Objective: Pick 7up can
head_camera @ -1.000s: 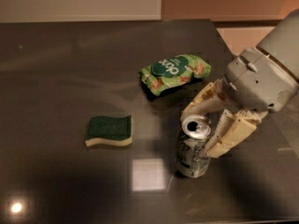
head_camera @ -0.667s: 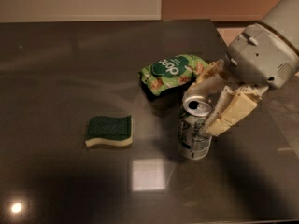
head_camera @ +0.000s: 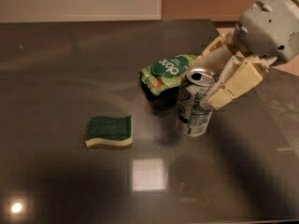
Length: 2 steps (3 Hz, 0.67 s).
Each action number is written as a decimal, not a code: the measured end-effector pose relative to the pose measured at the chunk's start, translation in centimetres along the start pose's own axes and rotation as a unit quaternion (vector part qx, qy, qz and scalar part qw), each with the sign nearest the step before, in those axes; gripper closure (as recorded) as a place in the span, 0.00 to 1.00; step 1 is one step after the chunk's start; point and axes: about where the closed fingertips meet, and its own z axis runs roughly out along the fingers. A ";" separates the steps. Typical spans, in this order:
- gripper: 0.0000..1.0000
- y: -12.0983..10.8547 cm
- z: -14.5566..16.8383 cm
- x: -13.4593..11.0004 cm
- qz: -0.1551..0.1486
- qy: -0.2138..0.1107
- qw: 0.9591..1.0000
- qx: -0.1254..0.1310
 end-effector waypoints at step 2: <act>1.00 0.2 -0.3 -1.3 0.038 -0.014 0.999 -0.002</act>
Offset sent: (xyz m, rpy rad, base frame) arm -0.0280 -0.0001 0.0080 -0.0225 0.1743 -0.0157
